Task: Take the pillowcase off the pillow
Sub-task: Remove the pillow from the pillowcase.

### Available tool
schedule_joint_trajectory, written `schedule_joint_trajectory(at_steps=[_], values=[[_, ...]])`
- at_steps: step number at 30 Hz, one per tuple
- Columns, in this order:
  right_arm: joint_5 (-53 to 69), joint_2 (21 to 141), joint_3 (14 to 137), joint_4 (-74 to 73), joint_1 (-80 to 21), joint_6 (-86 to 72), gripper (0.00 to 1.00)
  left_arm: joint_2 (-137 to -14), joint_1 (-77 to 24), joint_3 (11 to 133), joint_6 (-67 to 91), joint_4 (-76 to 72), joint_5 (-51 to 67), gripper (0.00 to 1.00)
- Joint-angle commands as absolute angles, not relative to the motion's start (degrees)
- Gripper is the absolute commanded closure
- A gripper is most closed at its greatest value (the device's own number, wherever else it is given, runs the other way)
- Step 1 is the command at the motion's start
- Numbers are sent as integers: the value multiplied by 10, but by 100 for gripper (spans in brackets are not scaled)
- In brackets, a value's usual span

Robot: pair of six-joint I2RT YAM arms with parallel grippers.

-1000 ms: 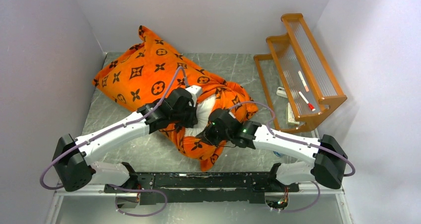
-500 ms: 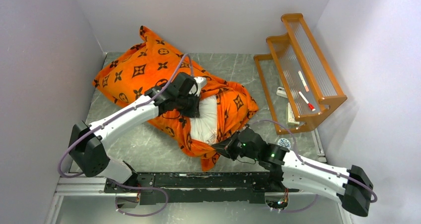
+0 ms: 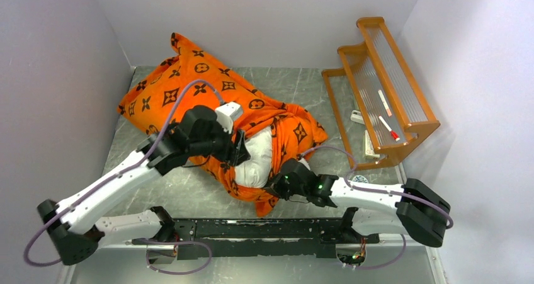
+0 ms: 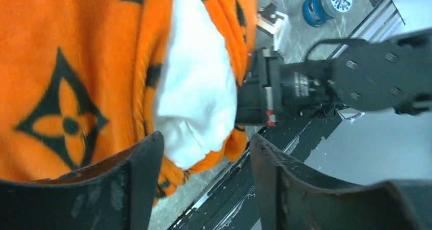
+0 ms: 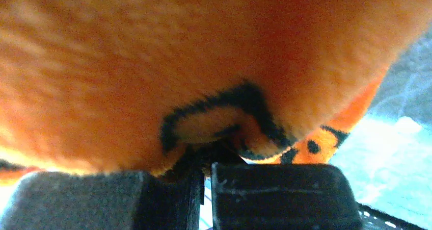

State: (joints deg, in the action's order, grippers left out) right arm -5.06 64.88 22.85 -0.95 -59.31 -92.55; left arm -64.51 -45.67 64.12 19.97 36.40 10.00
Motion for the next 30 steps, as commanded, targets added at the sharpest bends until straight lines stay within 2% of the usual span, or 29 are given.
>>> schedule_joint_trajectory(at_steps=[1,6,13,15,16,18,20,22,23,27,30], values=[[-32,704,242,-36,-593,-841,100,-573,-490,635,241,436,-58,29],[-23,704,232,-12,-591,-827,100,-579,-490,592,254,457,-142,22],[-26,668,193,-10,-591,-864,100,-617,-491,556,253,398,-125,27],[-27,657,183,-8,-591,-873,100,-627,-493,557,251,405,-115,34],[-30,653,181,-10,-591,-873,100,-629,-494,555,251,411,-118,41],[-38,646,181,-21,-591,-868,100,-628,-496,550,259,442,-167,63],[-55,642,192,-62,-591,-860,100,-621,-497,556,292,487,-245,74],[-86,641,210,-128,-590,-856,100,-611,-496,573,277,495,-287,92],[-102,642,217,-159,-591,-852,100,-612,-493,593,275,506,-314,95],[-136,637,224,-254,-589,-841,100,-653,-438,687,219,535,-363,95],[-113,604,198,-242,-590,-809,100,-670,-366,711,147,507,-374,95]])
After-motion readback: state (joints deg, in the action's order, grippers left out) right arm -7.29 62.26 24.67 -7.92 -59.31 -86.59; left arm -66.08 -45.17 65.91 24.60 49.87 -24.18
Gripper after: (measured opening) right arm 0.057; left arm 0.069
